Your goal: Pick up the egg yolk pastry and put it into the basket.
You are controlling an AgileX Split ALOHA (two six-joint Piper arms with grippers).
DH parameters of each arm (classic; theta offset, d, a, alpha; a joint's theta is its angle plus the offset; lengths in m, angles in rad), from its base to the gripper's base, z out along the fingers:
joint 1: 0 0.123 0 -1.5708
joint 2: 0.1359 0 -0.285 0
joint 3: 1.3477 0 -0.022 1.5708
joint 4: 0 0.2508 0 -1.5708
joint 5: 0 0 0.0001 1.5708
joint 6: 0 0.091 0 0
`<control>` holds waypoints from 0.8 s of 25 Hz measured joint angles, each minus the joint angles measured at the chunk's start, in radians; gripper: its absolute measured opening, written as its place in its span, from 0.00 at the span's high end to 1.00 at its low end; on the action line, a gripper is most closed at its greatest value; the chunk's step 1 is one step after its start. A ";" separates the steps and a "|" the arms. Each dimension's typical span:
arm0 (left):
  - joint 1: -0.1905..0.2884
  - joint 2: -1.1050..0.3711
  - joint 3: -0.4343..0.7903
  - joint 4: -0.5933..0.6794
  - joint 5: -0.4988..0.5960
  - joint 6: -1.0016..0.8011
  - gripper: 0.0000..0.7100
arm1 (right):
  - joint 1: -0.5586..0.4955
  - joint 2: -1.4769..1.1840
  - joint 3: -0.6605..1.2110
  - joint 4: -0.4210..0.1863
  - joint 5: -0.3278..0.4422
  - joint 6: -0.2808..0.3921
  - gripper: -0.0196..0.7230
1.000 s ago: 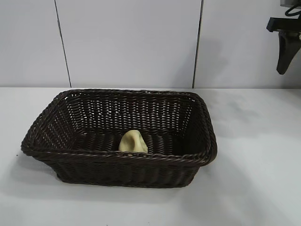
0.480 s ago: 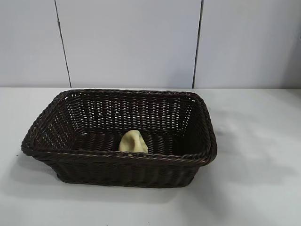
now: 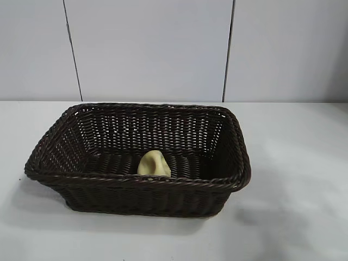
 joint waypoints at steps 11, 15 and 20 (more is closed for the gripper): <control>0.000 0.000 0.000 0.000 0.000 0.000 0.28 | 0.000 -0.498 0.197 0.000 -0.021 0.000 0.35; 0.000 0.000 0.000 0.000 0.000 0.000 0.28 | 0.000 -0.648 0.197 0.000 -0.016 0.000 0.35; 0.000 0.000 0.000 0.000 0.000 0.000 0.28 | 0.000 -0.836 0.197 0.000 -0.007 0.000 0.35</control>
